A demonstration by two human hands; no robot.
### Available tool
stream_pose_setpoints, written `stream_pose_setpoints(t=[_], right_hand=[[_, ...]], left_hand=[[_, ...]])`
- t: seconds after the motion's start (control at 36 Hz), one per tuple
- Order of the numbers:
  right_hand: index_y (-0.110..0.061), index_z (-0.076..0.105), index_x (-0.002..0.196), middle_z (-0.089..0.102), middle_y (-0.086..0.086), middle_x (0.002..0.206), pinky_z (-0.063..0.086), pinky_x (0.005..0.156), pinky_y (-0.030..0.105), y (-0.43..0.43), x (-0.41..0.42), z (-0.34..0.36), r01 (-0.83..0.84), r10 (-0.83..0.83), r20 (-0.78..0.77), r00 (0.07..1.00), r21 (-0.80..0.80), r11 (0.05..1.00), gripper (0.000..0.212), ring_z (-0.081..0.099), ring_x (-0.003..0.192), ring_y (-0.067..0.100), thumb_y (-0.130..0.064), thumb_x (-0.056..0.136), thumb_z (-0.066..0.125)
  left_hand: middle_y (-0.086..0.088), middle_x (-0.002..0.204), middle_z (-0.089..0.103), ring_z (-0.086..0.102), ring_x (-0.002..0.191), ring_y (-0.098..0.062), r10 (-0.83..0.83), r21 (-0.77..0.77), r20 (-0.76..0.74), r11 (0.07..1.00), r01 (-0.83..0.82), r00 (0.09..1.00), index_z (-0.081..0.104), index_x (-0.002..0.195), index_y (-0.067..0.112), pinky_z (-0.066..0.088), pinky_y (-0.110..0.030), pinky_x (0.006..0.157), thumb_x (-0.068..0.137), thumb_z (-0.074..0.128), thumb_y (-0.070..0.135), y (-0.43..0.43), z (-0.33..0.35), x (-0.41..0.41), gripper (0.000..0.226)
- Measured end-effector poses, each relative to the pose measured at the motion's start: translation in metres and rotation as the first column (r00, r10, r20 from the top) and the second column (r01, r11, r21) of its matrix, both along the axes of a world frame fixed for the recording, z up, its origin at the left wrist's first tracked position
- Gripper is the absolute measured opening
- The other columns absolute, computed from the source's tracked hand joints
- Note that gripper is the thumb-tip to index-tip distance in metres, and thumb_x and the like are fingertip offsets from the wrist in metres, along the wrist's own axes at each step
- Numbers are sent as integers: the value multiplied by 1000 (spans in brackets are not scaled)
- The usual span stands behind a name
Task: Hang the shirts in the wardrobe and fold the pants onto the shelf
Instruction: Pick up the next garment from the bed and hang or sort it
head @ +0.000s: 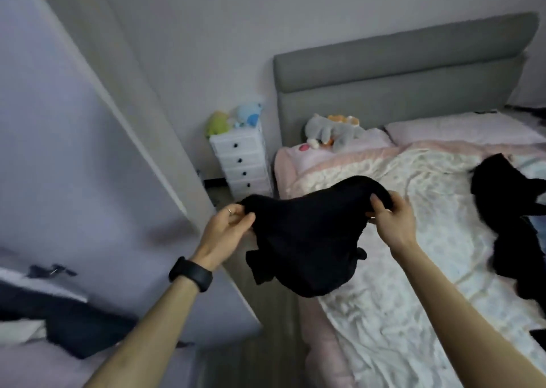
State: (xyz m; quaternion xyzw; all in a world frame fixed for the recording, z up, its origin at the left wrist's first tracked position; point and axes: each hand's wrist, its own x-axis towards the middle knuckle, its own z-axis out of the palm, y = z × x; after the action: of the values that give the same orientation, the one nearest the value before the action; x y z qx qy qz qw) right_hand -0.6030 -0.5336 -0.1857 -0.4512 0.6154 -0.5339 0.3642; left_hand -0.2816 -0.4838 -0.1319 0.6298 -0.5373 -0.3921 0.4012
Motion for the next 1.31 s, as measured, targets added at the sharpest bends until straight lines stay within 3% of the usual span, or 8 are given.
stream_pose_setpoints(t=[0.22, 0.39, 0.53, 0.75, 0.97, 1.11, 1.22, 1.31], right_hand=[[-25, 69, 81, 70, -11, 70, 52, 68, 33, 35, 126, 1, -282, 286, -118, 951, 43, 958, 19, 68, 71, 9, -35, 96, 65], [-15, 74, 95, 75, 3, 92, 56, 87, 48, 77, 200, 13, -450, 455, -142, 879, 63, 891, 20, 71, 91, 22, -35, 94, 69], [-6, 63, 88, 68, 8, 72, 55, 50, 35, 108, 268, 37, -618, 624, -79, 777, 93, 781, 24, 66, 58, 20, -29, 95, 68], [-6, 52, 91, 64, 19, 91, 59, 56, 30, 165, 368, 78, -819, 780, 258, 570, 106, 564, 15, 72, 68, 25, -10, 96, 65], [-10, 49, 85, 56, 12, 90, 64, 69, 44, 181, 393, 88, -799, 775, 214, 595, 49, 600, 22, 74, 71, 24, -14, 91, 69], [-11, 50, 90, 60, 7, 91, 62, 76, 54, 168, 383, 85, -662, 663, -21, 748, 44, 748, 21, 72, 58, 18, -23, 93, 67], [-20, 47, 96, 64, 7, 93, 63, 61, 38, 158, 369, 83, -579, 570, -159, 806, -13, 815, 17, 70, 52, 13, -23, 93, 64], [-23, 53, 109, 68, 6, 88, 64, 67, 37, 149, 364, 82, -601, 588, -171, 791, -33, 798, 14, 71, 57, 9, -20, 96, 58]], left_hand=[[3, 83, 72, 67, 65, -1, 285, -66, 79, 958, -281, 955, 62, 93, 25, 49, -14, 58, 97, 64, 22, 98, -10, 99, 6], [1, 85, 69, 67, 80, -24, 593, -86, 90, 805, -587, 800, 60, 87, 26, 58, -48, 82, 97, 65, 28, 178, -22, 188, 11], [8, 107, 57, 63, 101, -21, 720, -272, 245, 693, -667, 649, 55, 114, 24, 49, -32, 86, 90, 70, 34, 218, -14, 209, 29], [16, 88, 55, 56, 80, -10, 535, -225, 519, 838, -498, 666, 46, 86, 35, 51, -35, 64, 70, 51, 86, 253, -52, 124, 54], [14, 71, 57, 62, 70, -13, 595, -95, 380, 787, -610, 708, 57, 89, 28, 45, -27, 53, 99, 54, 46, 261, -87, 155, 20], [11, 80, 67, 63, 81, -11, 554, -6, 34, 832, -554, 832, 65, 88, 19, 43, -9, 63, 97, 65, 30, 272, -80, 193, 14], [0, 104, 74, 69, 102, -16, 444, 73, -20, 894, -442, 896, 70, 115, 13, 53, -27, 91, 98, 64, 30, 275, -59, 223, 24], [1, 103, 69, 66, 101, -20, 418, 56, 102, 904, -425, 903, 63, 108, 20, 51, -33, 88, 99, 58, 42, 269, -43, 236, 24]])
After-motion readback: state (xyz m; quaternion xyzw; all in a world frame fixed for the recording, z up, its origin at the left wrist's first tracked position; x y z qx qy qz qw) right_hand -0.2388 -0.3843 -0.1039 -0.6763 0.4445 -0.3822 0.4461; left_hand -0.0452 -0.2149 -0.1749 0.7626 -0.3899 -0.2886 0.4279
